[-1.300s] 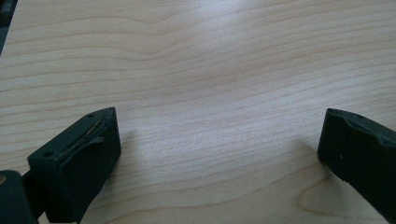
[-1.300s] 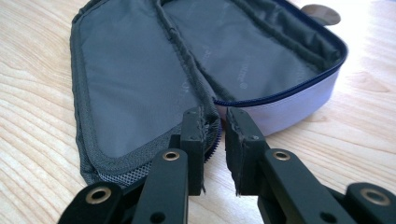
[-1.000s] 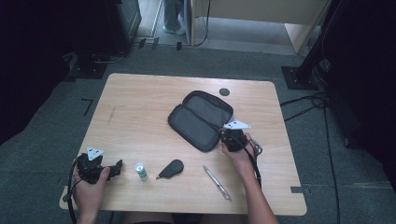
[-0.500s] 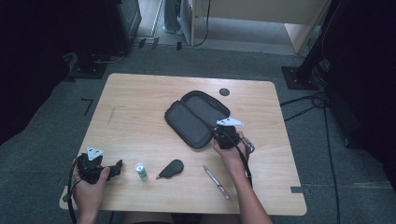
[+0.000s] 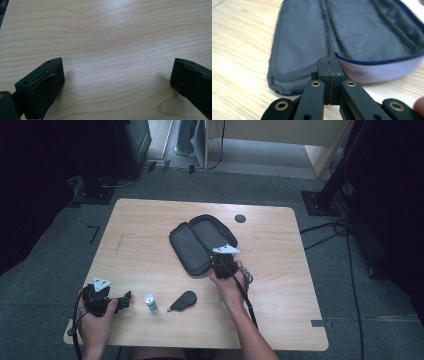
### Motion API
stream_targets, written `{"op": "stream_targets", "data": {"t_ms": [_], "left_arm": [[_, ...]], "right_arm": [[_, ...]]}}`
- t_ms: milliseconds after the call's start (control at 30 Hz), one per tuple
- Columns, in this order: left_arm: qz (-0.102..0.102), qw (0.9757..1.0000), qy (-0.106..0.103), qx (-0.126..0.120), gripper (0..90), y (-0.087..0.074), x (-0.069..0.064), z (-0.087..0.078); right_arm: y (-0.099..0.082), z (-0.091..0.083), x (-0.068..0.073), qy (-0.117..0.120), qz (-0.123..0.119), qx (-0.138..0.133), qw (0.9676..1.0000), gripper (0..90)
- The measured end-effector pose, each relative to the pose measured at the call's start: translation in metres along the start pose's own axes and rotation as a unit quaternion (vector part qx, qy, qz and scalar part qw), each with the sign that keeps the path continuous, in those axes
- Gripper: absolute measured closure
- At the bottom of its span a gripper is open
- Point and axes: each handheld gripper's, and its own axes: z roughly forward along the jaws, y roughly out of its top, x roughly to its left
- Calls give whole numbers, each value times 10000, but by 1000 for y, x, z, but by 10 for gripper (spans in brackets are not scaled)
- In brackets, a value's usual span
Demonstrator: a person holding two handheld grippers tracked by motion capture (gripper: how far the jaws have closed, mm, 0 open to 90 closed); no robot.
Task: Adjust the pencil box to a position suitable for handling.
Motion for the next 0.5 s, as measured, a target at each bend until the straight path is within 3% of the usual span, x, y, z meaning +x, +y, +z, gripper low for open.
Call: {"op": "stream_targets", "data": {"t_ms": [67, 100, 200, 233, 333, 467, 500], "left_arm": [[-1, 10000, 0, -1, 0, 0, 0, 0], [-1, 10000, -1, 0, 0, 0, 0, 0], [-1, 10000, -1, 0, 0, 0, 0, 0], [4, 10000, -2, 6, 0, 0, 0, 0], [0, 10000, -1, 0, 0, 0, 0, 0], [3, 10000, 0, -1, 0, 0, 0, 0], [2, 10000, 0, -1, 0, 0, 0, 0]], "right_arm": [[-1, 4, 7, 144, -153, 11, 9998, 900], [-2, 5, 11, 290, -368, -6, 9989, 900], [-1, 6, 10, 374, -443, 17, 9983, 884], [1, 4, 5, 538, -354, 3, 9979, 852], [6, -3, -3, 717, -365, -127, 9967, 810], [11, -11, -15, 788, -541, -238, 9951, 781], [13, -13, -27, 732, -804, -256, 9937, 762]]}}
